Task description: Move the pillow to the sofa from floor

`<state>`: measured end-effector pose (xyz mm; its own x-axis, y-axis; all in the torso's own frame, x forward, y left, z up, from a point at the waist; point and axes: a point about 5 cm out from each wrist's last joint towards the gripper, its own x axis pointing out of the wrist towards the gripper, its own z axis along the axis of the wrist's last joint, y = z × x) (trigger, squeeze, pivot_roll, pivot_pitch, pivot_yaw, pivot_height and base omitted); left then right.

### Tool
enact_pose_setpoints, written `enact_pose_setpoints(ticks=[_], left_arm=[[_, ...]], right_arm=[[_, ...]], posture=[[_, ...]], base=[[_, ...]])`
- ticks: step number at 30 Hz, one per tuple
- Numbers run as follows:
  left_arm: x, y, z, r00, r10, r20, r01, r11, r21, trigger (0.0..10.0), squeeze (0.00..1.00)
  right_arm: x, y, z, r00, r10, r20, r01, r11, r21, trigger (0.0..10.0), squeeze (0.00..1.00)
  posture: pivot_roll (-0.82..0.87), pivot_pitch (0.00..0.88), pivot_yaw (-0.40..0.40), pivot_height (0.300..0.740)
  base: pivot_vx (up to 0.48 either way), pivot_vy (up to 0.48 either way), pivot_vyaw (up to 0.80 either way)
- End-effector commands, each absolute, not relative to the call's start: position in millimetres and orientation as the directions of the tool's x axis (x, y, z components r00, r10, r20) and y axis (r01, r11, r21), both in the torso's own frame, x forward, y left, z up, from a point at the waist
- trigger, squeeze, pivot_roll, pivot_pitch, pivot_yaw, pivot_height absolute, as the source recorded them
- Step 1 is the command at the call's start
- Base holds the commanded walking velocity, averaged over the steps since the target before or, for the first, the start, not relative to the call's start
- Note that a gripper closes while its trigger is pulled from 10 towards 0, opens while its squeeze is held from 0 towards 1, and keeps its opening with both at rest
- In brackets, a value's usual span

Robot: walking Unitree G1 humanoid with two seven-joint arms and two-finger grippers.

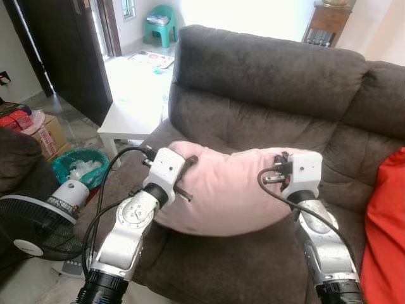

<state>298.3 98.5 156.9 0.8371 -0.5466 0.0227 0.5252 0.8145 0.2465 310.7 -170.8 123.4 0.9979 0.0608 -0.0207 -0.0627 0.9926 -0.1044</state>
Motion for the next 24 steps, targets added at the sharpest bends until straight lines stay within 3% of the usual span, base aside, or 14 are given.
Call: enact_pose_setpoints(ticks=[1, 5, 21, 22, 24], left_arm=[[289.0, 82.5, 171.9, 0.754, -0.654, 0.056, 0.620, 0.738, 0.265, 10.0, 0.00], [284.0, 87.9, 165.0, 0.717, -0.697, -0.036, 0.673, 0.677, 0.298, 10.0, 0.00], [269.5, 88.5, 140.6, 0.647, -0.738, -0.191, 0.761, 0.608, 0.226, 10.0, 0.00], [269.3, 89.2, 140.1, 0.646, -0.738, -0.197, 0.762, 0.607, 0.226, 10.0, 0.00], [269.5, 92.1, 138.4, 0.649, -0.731, -0.211, 0.759, 0.609, 0.228, 10.0, 0.00]], right_arm=[[316.9, -153.4, 140.0, 0.986, 0.162, 0.042, -0.157, 0.982, -0.107, 10.0, 0.00], [314.1, -141.6, 146.8, 0.962, 0.264, 0.069, -0.259, 0.963, -0.078, 10.0, 0.00], [304.9, -126.9, 144.3, 0.879, 0.477, 0.013, -0.469, 0.868, -0.159, 10.0, 0.00], [303.5, -125.1, 145.2, 0.866, 0.499, 0.016, -0.490, 0.856, -0.164, 10.0, 0.09], [299.3, -120.9, 147.8, 0.833, 0.553, 0.027, -0.540, 0.823, -0.175, 10.0, 0.95]], posture=[[0.19, 0.000, -0.086, 0.740], [0.19, 0.000, -0.090, 0.740], [0.19, 0.000, -0.103, 0.740], [0.19, 0.000, -0.103, 0.740], [0.19, 0.000, -0.104, 0.740]], base=[[0.000, 0.000, 0.00], [0.000, 0.000, 0.00], [0.000, 0.000, 0.00], [0.000, 0.000, 0.00], [0.000, 0.000, 0.00]])
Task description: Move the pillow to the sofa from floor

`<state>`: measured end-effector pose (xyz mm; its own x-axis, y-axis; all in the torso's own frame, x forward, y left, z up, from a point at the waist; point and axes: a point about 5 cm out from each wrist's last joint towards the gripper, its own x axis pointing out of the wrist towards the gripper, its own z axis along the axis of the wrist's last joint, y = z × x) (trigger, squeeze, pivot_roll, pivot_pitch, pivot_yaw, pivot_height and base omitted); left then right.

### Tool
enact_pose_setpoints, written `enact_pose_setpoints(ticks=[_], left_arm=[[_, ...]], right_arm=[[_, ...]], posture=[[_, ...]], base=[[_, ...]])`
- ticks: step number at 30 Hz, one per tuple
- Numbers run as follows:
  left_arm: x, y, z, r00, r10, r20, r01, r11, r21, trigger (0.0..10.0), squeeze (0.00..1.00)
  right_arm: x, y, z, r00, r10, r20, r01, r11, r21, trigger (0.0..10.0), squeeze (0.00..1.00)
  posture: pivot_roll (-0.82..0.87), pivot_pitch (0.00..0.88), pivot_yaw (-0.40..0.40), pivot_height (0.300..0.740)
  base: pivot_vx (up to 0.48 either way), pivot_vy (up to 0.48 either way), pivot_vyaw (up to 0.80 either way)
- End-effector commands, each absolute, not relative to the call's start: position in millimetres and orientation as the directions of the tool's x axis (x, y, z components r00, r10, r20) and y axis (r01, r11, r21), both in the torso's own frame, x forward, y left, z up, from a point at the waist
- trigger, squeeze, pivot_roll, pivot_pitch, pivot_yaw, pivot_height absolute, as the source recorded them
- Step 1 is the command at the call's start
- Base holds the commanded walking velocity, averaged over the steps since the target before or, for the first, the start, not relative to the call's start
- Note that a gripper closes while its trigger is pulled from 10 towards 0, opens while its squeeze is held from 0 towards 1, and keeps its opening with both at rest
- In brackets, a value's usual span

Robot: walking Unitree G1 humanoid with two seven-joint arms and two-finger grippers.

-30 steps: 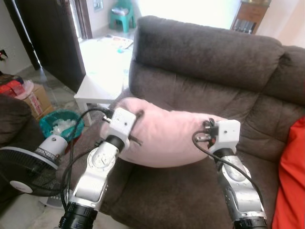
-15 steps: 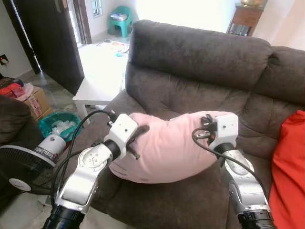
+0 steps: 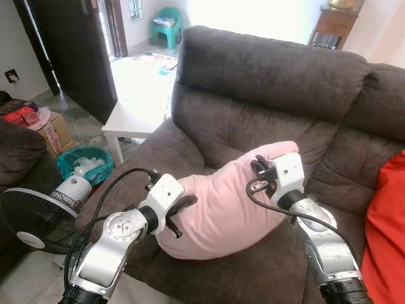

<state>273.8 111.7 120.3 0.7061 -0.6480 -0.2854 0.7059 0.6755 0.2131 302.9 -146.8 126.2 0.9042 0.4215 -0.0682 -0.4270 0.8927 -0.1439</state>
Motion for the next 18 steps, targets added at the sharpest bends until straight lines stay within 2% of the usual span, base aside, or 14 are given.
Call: enact_pose_setpoints(ticks=[1, 4, 10, 12, 14, 15, 16, 17, 18], left_arm=[[270.0, 93.8, 137.2, 0.654, -0.725, -0.219, 0.756, 0.612, 0.232, 10.0, 0.00], [271.3, 96.8, 135.2, 0.667, -0.710, -0.227, 0.745, 0.621, 0.243, 10.0, 0.00], [284.3, 106.5, 136.0, 0.780, -0.603, -0.166, 0.622, 0.722, 0.302, 10.0, 0.00], [288.8, 111.5, 135.1, 0.815, -0.557, -0.162, 0.577, 0.751, 0.321, 10.0, 0.00], [297.6, 123.5, 134.4, 0.880, -0.453, -0.142, 0.473, 0.808, 0.353, 10.0, 0.00], [301.1, 129.8, 133.6, 0.905, -0.404, -0.135, 0.425, 0.829, 0.364, 10.0, 0.00], [301.1, 129.8, 133.6, 0.905, -0.404, -0.135, 0.425, 0.829, 0.364, 10.0, 0.00], [304.1, 136.3, 132.8, 0.925, -0.358, -0.128, 0.380, 0.849, 0.367, 10.0, 0.00], [306.3, 141.7, 132.3, 0.940, -0.320, -0.121, 0.342, 0.867, 0.362, 10.0, 0.00]], right_arm=[[297.6, -119.3, 149.0, 0.820, 0.572, 0.032, -0.558, 0.810, -0.179, 10.0, 1.00], [294.9, -116.7, 150.9, 0.798, 0.602, 0.041, -0.586, 0.789, -0.184, 10.0, 1.00], [291.0, -113.4, 149.8, 0.778, 0.627, 0.034, -0.611, 0.769, -0.191, 10.0, 1.00], [289.5, -113.5, 149.4, 0.774, 0.632, 0.032, -0.616, 0.764, -0.194, 10.0, 1.00], [292.1, -119.5, 148.9, 0.805, 0.593, 0.029, -0.575, 0.791, -0.210, 10.0, 1.00], [294.7, -123.8, 148.3, 0.828, 0.560, 0.026, -0.542, 0.812, -0.215, 10.0, 0.74], [294.7, -123.8, 148.3, 0.828, 0.560, 0.026, -0.542, 0.812, -0.215, 10.0, 0.74], [298.5, -130.1, 147.5, 0.859, 0.511, 0.024, -0.494, 0.841, -0.223, 10.0, 0.03], [302.7, -137.2, 146.5, 0.892, 0.452, 0.019, -0.436, 0.871, -0.227, 10.0, 0.00]], posture=[[0.19, 0.000, -0.104, 0.740], [0.19, 0.000, -0.104, 0.740], [0.19, 0.000, -0.105, 0.740], [0.19, 0.000, -0.105, 0.740], [0.19, 0.000, -0.104, 0.740], [0.18, 0.000, -0.104, 0.740], [0.18, 0.000, -0.104, 0.740], [0.18, 0.000, -0.104, 0.740], [0.18, 0.000, -0.104, 0.740]], base=[[0.000, 0.000, 0.00], [0.000, 0.000, 0.00], [0.000, 0.000, 0.00], [0.000, 0.000, 0.00], [0.000, 0.000, 0.00], [0.000, 0.000, 0.00], [0.000, 0.000, 0.00], [0.000, 0.000, 0.00], [0.000, 0.000, 0.00]])
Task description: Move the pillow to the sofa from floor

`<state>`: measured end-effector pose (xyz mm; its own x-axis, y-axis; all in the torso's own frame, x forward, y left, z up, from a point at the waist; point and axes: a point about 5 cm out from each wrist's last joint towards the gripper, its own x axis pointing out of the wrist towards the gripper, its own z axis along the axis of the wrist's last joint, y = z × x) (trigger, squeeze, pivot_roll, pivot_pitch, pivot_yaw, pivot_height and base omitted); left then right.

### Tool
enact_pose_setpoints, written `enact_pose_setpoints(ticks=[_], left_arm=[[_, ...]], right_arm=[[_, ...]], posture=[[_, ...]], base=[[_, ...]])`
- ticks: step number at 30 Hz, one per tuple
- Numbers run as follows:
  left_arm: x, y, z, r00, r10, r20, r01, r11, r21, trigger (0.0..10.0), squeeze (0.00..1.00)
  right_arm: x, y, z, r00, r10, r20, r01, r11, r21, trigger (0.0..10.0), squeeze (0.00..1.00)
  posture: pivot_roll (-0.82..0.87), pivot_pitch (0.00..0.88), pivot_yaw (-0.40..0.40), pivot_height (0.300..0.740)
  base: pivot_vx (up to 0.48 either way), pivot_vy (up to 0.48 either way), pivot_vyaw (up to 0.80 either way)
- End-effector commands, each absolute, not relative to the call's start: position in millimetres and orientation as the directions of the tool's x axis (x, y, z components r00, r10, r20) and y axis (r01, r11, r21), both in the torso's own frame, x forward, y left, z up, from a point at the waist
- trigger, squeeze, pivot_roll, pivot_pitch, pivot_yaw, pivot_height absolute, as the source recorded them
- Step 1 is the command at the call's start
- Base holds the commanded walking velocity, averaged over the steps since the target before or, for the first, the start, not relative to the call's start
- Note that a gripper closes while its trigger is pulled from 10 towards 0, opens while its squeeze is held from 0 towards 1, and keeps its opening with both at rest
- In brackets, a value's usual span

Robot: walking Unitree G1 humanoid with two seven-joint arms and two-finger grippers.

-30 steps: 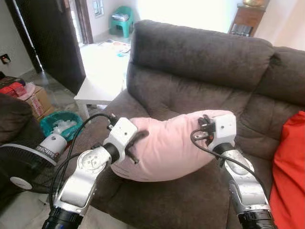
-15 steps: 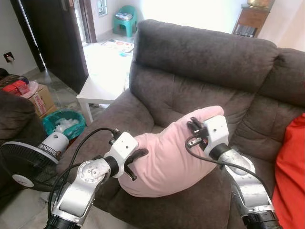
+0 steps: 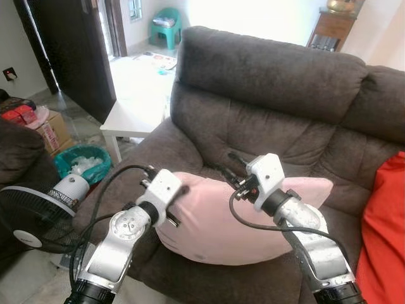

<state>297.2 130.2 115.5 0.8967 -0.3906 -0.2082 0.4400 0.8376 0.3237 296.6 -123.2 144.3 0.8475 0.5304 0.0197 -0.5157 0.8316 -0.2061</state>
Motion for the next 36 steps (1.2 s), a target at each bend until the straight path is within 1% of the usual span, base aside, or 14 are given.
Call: enact_pose_setpoints(ticks=[1, 2, 3, 4, 5, 7, 12, 19, 23, 27, 30, 32, 33, 36], left_arm=[[306.3, 141.7, 132.3, 0.940, -0.320, -0.121, 0.342, 0.867, 0.362, 10.0, 0.00], [310.6, 155.0, 130.2, 0.968, -0.224, -0.116, 0.251, 0.898, 0.361, 10.0, 0.00], [312.4, 163.5, 128.2, 0.981, -0.156, -0.113, 0.187, 0.914, 0.361, 10.0, 0.00], [312.4, 163.5, 128.2, 0.981, -0.156, -0.113, 0.187, 0.914, 0.361, 10.0, 0.00], [313.8, 173.8, 124.4, 0.992, -0.064, -0.106, 0.097, 0.934, 0.343, 10.0, 0.00], [313.9, 178.8, 122.4, 0.994, -0.021, -0.108, 0.056, 0.941, 0.334, 10.0, 0.00], [310.6, 213.5, 110.6, 0.957, 0.266, -0.117, -0.233, 0.943, 0.239, 10.0, 0.00], [302.3, 234.3, 106.0, 0.873, 0.474, -0.117, -0.452, 0.875, 0.173, 10.0, 0.00], [296.9, 245.2, 103.1, 0.812, 0.569, -0.131, -0.560, 0.822, 0.100, 10.0, 0.00], [300.0, 240.4, 106.9, 0.832, 0.545, -0.105, -0.541, 0.838, 0.071, 10.0, 0.00], [310.4, 216.4, 114.0, 0.914, 0.400, -0.071, -0.400, 0.917, 0.014, 10.0, 0.00], [318.7, 187.2, 121.3, 0.978, 0.207, -0.027, -0.205, 0.977, 0.052, 10.0, 0.00], [318.7, 187.2, 121.3, 0.978, 0.207, -0.027, -0.205, 0.977, 0.052, 10.0, 0.00], [321.4, 158.5, 122.6, 1.000, -0.015, -0.018, 0.017, 0.991, 0.129, 10.0, 0.00]], right_arm=[[302.7, -137.2, 146.5, 0.892, 0.452, 0.019, -0.436, 0.871, -0.227, 10.0, 0.00], [310.6, -156.8, 143.8, 0.953, 0.302, 0.010, -0.293, 0.931, -0.216, 10.0, 0.00], [312.8, -167.4, 142.1, 0.974, 0.227, 0.003, -0.221, 0.951, -0.215, 10.0, 0.00], [312.8, -167.4, 142.1, 0.974, 0.227, 0.003, -0.221, 0.951, -0.215, 10.0, 0.00], [313.0, -175.5, 140.6, 0.985, 0.171, 0.000, -0.167, 0.963, -0.212, 10.0, 0.00], [312.7, -177.7, 140.5, 0.987, 0.159, 0.002, -0.155, 0.965, -0.211, 10.0, 0.00], [310.6, -179.3, 136.0, 0.992, 0.128, 0.011, -0.123, 0.970, -0.209, 10.0, 0.00], [311.1, -199.9, 129.0, 0.999, -0.037, 0.015, 0.039, 0.981, -0.189, 10.0, 0.00], [309.3, -203.7, 121.4, 0.999, -0.049, -0.014, 0.045, 0.977, -0.209, 10.0, 0.00], [307.1, -203.1, 111.2, 0.998, -0.050, -0.046, 0.039, 0.977, -0.210, 10.0, 0.00], [304.5, -200.0, 100.2, 0.996, -0.048, -0.077, 0.032, 0.978, -0.207, 10.0, 0.00], [302.5, -194.8, 87.9, 0.992, -0.028, -0.125, 0.000, 0.977, -0.212, 10.0, 0.00], [302.5, -194.8, 87.9, 0.992, -0.028, -0.125, 0.000, 0.977, -0.212, 10.0, 0.00], [300.0, -191.1, 79.4, 0.989, -0.014, -0.150, -0.019, 0.977, -0.212, 10.0, 0.00]], posture=[[0.18, 0.000, -0.104, 0.740], [0.18, 0.000, -0.104, 0.740], [0.18, 0.000, -0.104, 0.740], [0.18, 0.000, -0.104, 0.740], [0.18, 0.000, -0.104, 0.740], [0.18, 0.000, -0.104, 0.740], [0.18, 0.000, -0.106, 0.740], [0.18, 0.000, -0.105, 0.740], [0.18, 0.000, -0.105, 0.740], [0.18, 0.000, -0.107, 0.740], [0.18, 0.000, -0.106, 0.740], [0.18, 0.002, -0.104, 0.740], [0.18, 0.002, -0.104, 0.740], [0.18, 0.000, -0.104, 0.740]], base=[[0.000, 0.000, 0.00], [0.000, 0.000, 0.00], [0.000, 0.000, 0.00], [0.000, 0.000, 0.00], [0.000, 0.000, 0.00], [0.000, 0.000, 0.00], [0.000, 0.000, 0.00], [0.000, 0.000, 0.00], [0.000, 0.000, 0.00], [0.000, 0.000, 0.00], [0.000, 0.000, 0.00], [0.000, 0.000, 0.00], [0.000, 0.000, 0.00], [0.000, 0.000, 0.00]])
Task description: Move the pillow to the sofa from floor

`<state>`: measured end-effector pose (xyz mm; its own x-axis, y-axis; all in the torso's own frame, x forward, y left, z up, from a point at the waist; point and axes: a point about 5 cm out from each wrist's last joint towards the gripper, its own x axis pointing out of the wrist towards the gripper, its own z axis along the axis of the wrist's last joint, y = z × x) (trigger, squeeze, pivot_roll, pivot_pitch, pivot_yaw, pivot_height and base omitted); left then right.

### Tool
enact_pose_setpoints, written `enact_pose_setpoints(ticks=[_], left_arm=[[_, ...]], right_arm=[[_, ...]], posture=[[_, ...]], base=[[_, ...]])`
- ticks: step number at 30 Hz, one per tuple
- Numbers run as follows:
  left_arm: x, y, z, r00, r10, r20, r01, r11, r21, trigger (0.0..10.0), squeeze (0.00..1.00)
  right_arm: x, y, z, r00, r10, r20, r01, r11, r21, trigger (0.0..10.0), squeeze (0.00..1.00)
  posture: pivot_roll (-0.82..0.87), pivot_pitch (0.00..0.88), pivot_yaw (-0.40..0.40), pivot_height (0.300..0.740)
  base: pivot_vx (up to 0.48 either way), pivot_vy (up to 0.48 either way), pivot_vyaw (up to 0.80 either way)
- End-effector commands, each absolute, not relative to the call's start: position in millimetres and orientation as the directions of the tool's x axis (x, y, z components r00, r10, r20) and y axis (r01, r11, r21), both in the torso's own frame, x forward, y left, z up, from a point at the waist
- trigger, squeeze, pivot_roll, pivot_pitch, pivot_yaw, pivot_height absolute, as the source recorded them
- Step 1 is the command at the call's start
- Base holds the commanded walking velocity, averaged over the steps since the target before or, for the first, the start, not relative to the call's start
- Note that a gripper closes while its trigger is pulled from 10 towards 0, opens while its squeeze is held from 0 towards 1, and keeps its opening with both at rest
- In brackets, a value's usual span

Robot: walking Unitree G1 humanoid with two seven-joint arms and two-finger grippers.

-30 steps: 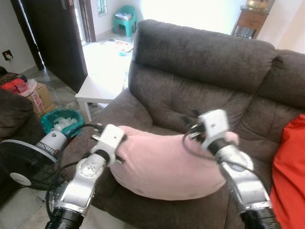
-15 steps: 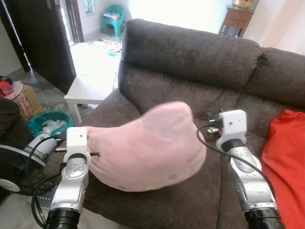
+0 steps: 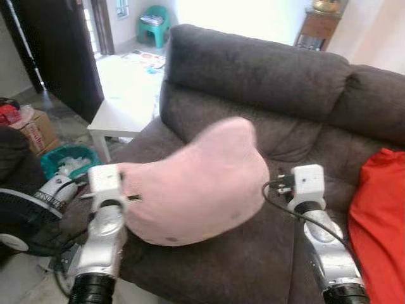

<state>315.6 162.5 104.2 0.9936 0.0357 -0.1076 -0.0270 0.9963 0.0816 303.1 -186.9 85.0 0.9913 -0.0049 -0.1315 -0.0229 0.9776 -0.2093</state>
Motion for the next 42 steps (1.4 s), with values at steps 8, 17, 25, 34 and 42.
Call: enact_pose_setpoints(ticks=[8, 17, 25, 34, 42], left_arm=[[320.1, 127.6, 114.1, 0.940, -0.330, -0.088, 0.340, 0.924, 0.175, 10.0, 0.00], [339.8, 208.6, 118.8, 0.978, 0.193, -0.076, -0.185, 0.978, 0.100, 10.0, 0.00], [326.7, 246.9, 109.7, 0.863, 0.494, -0.109, -0.496, 0.868, 0.014, 10.0, 0.00], [334.0, 198.9, 96.8, 0.961, 0.222, -0.167, -0.232, 0.972, -0.041, 10.0, 0.00], [317.6, 138.3, 86.2, 0.900, -0.373, -0.226, 0.391, 0.920, 0.041, 10.0, 0.00]], right_arm=[[276.6, -198.1, 23.9, 0.944, -0.049, -0.328, -0.021, 0.978, -0.205, 10.0, 0.00], [220.0, -196.0, -45.0, 0.811, -0.052, -0.582, -0.095, 0.971, -0.220, 10.0, 0.00], [207.9, -197.2, -56.7, 0.784, -0.051, -0.619, -0.112, 0.969, -0.222, 10.0, 0.00], [204.0, -203.5, -62.1, 0.760, -0.058, -0.647, -0.115, 0.968, -0.221, 10.0, 0.00], [196.3, -207.6, -67.7, 0.730, -0.065, -0.680, -0.117, 0.969, -0.218, 10.0, 0.00]], posture=[[0.18, 0.000, -0.102, 0.740], [0.18, 0.000, -0.099, 0.740], [0.18, 0.000, -0.098, 0.740], [0.18, 0.000, -0.104, 0.740], [0.18, 0.000, -0.107, 0.740]], base=[[0.000, 0.000, 0.00], [0.000, 0.000, 0.00], [0.000, 0.000, 0.00], [0.000, 0.000, 0.00], [0.000, 0.000, 0.00]])
